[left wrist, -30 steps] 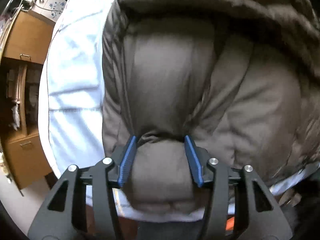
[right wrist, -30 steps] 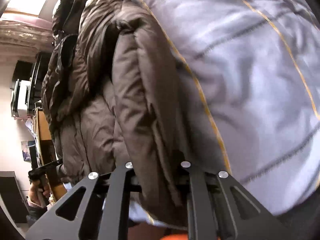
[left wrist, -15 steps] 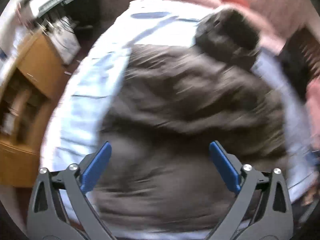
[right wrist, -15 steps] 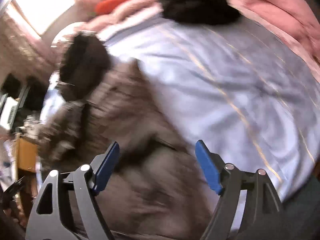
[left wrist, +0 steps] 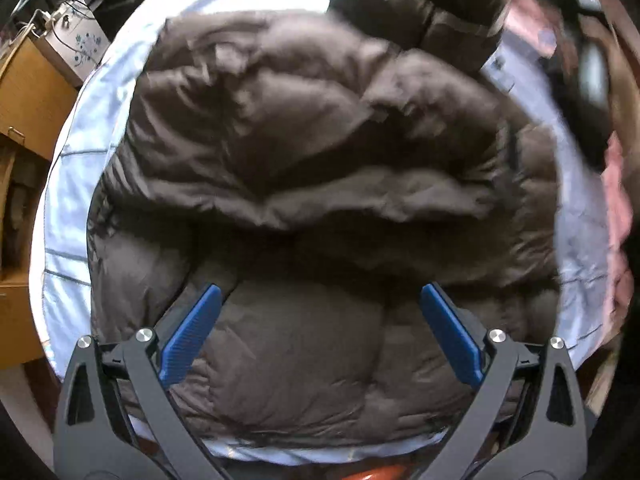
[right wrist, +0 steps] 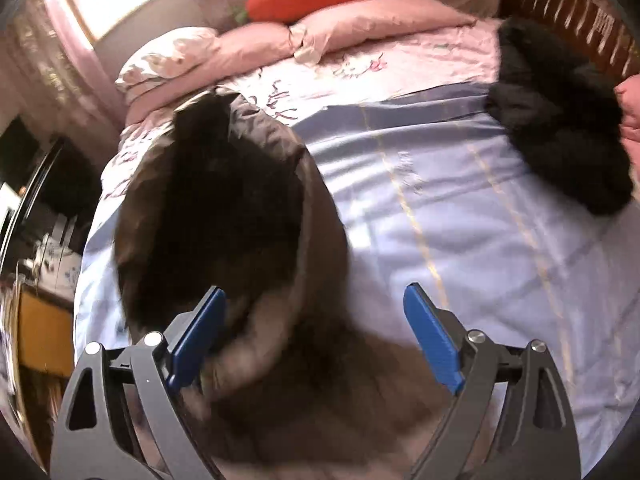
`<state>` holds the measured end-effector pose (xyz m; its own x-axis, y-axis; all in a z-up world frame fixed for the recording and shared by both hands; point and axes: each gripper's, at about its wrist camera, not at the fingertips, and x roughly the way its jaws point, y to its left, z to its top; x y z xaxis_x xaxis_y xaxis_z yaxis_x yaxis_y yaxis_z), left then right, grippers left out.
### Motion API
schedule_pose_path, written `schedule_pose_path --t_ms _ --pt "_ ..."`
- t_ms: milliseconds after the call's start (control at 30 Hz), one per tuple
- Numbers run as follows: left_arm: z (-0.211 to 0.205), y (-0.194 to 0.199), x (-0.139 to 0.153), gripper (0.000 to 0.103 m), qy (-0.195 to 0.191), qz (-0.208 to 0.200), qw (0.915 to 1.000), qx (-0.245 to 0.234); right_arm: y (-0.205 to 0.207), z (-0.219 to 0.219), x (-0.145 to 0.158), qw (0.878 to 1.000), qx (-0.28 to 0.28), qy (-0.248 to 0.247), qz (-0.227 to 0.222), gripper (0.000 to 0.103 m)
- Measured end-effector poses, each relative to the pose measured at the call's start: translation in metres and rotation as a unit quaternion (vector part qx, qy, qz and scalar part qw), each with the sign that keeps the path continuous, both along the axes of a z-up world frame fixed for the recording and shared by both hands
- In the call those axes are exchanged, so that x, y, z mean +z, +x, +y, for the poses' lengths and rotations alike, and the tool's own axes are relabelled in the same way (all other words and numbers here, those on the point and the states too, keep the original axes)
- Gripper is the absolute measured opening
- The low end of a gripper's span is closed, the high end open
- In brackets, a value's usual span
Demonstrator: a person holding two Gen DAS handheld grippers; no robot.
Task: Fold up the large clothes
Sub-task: 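Grasp the jacket side near the hood with the right tool and fold it inward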
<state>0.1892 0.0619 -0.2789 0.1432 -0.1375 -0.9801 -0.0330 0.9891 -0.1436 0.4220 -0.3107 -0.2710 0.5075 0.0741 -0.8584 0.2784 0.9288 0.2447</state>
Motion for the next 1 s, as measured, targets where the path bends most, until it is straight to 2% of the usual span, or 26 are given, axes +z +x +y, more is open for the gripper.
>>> schedule_pose_path --t_ms 67,133,167,200,267,300,367,433,500,600,633,733,800,833,900,967,1000 --pt "-0.003 0.006 -0.007 0.101 -0.012 0.016 0.9998 -0.011 0.039 0.007 -0.021 1.000 -0.005 -0.005 0.008 0.090" --pt "-0.007 0.009 -0.005 0.101 -0.008 0.011 0.9998 -0.017 0.062 0.011 -0.046 0.999 -0.010 -0.027 0.046 0.090" --pt "-0.011 0.010 -0.002 0.101 -0.001 0.002 0.9996 -0.028 0.068 0.011 -0.056 0.998 -0.018 -0.032 0.057 0.081" --pt "-0.013 0.010 0.001 0.101 0.006 -0.007 0.9993 -0.037 0.070 0.009 -0.063 0.998 -0.026 -0.026 0.053 0.049" --pt "-0.016 0.010 0.006 0.101 0.027 -0.024 0.9981 -0.050 0.071 0.006 -0.070 0.997 -0.035 -0.027 0.057 0.005" --pt "-0.016 0.011 0.007 0.101 0.038 -0.030 0.9975 -0.051 0.070 0.004 -0.071 0.998 -0.036 -0.021 0.053 0.005" --pt "-0.010 0.013 0.007 0.101 0.041 -0.027 0.9979 -0.041 0.058 0.000 -0.058 0.999 -0.036 -0.009 0.013 0.004" --pt "0.001 0.015 0.005 0.101 0.027 -0.019 0.9993 -0.019 0.041 -0.001 -0.036 0.999 -0.026 0.010 -0.030 0.004" --pt "0.015 0.015 0.005 0.101 0.015 -0.017 0.9997 0.008 0.014 0.007 -0.001 0.995 0.016 0.022 -0.095 0.004" --pt "0.032 0.014 0.012 0.101 0.030 -0.036 0.9980 0.043 -0.046 0.027 0.049 0.976 0.118 0.045 -0.180 0.004" --pt "0.041 0.013 0.015 0.101 0.036 -0.044 0.9967 0.059 -0.065 0.033 0.059 0.970 0.143 0.047 -0.193 0.004" --pt "0.058 0.010 0.019 0.101 0.040 -0.056 0.9929 0.096 -0.156 0.055 0.083 0.942 0.246 0.050 -0.223 0.004" --pt "0.075 0.003 0.023 0.101 0.044 -0.066 0.9885 0.129 -0.205 0.065 0.084 0.925 0.305 0.053 -0.221 0.004" --pt "0.085 0.000 0.026 0.101 0.045 -0.072 0.9850 0.150 -0.236 0.071 0.078 0.912 0.349 0.040 -0.210 0.004" --pt "0.113 -0.014 0.039 0.101 0.035 -0.099 0.9695 0.221 -0.276 0.079 0.057 0.898 0.405 -0.013 -0.174 0.005" --pt "0.134 -0.028 0.055 0.101 0.025 -0.132 0.9521 0.275 -0.297 0.070 0.019 0.902 0.416 -0.054 -0.103 0.006" --pt "0.139 -0.034 0.064 0.101 0.020 -0.153 0.9444 0.290 -0.303 0.059 0.001 0.909 0.405 -0.066 -0.069 0.009"
